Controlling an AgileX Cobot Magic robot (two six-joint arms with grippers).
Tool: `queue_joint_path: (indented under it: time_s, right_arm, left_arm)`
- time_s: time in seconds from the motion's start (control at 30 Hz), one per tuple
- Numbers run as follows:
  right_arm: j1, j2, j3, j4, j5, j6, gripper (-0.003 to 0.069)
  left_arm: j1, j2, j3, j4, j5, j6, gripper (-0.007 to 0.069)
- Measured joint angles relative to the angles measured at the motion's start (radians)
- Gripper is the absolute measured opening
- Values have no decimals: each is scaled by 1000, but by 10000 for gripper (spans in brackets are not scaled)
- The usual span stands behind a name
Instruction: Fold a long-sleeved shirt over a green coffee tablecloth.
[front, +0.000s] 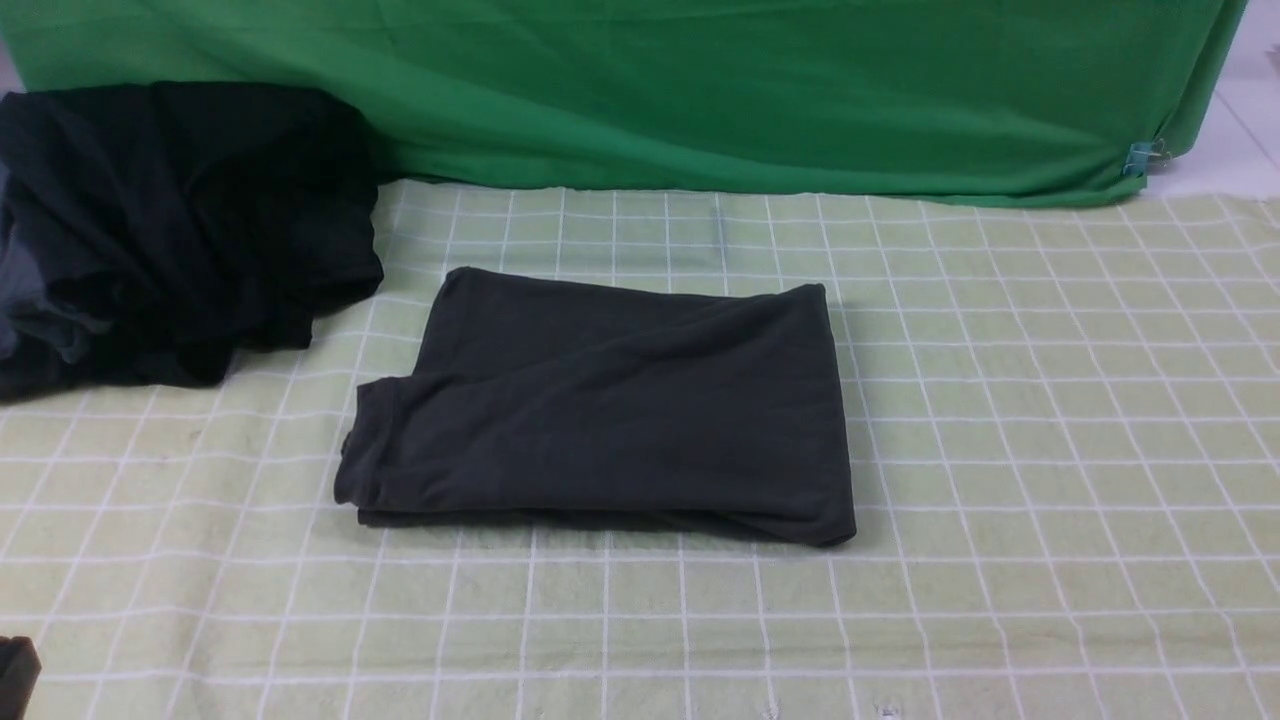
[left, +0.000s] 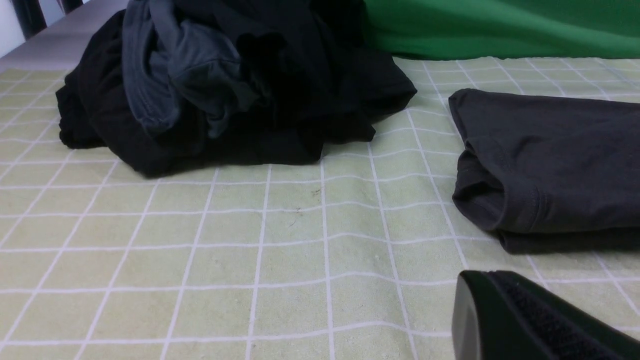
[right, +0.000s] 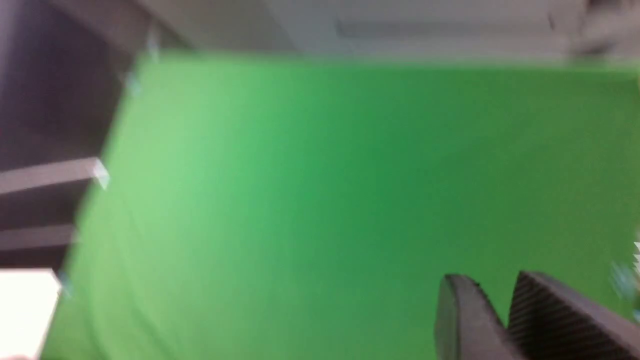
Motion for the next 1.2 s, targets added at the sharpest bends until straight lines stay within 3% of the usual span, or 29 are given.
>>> queue_joint_path:
  time_s: [0.23, 0.37, 0.57, 1.2]
  right_arm:
    - [-260, 2, 199, 0, 159, -5, 159]
    - [-339, -21, 402, 0, 186, -20, 170]
    - [-349, -76, 452, 0, 305, -25, 183]
    - [-356, -77, 452, 0, 308, -2, 227]
  left_arm:
    - [0, 0, 0, 0, 0, 0, 1]
    - [0, 0, 0, 0, 0, 0, 1]
    - [0, -2, 1, 3, 3, 0, 1]
    - [0, -2, 1, 3, 7, 1, 1]
